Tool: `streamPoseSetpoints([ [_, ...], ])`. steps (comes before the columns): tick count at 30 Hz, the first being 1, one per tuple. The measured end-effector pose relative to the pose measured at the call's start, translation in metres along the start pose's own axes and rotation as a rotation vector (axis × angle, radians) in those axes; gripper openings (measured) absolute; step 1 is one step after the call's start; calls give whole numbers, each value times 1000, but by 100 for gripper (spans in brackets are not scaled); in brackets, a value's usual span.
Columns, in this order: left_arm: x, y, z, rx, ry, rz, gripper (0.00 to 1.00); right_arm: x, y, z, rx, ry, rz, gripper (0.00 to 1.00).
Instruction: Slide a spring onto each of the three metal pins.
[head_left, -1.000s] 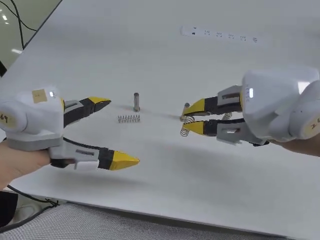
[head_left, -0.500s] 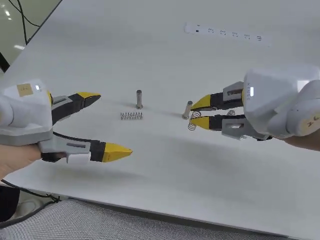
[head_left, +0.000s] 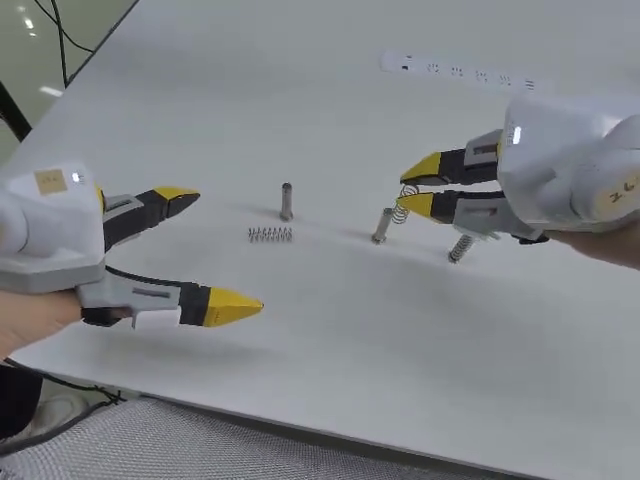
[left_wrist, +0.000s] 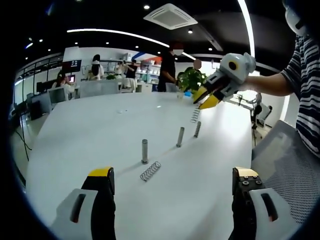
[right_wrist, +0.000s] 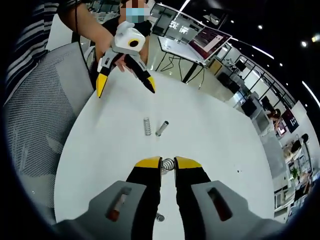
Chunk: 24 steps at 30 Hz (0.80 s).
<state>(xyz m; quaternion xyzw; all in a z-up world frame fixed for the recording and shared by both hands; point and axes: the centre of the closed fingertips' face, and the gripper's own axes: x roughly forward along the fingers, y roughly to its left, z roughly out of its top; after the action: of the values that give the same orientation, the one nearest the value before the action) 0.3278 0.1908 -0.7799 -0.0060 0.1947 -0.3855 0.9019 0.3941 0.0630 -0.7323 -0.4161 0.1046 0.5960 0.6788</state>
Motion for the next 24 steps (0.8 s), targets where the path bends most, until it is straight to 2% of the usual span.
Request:
streamPoseSetpoints([
  [11,4,0,6,3,-9,-2,97,5,-17,-12,61,11,-24,11],
  [24,2,-1,6,-2,-4,-4,97,10,-17,-15,90,15,-24,11],
])
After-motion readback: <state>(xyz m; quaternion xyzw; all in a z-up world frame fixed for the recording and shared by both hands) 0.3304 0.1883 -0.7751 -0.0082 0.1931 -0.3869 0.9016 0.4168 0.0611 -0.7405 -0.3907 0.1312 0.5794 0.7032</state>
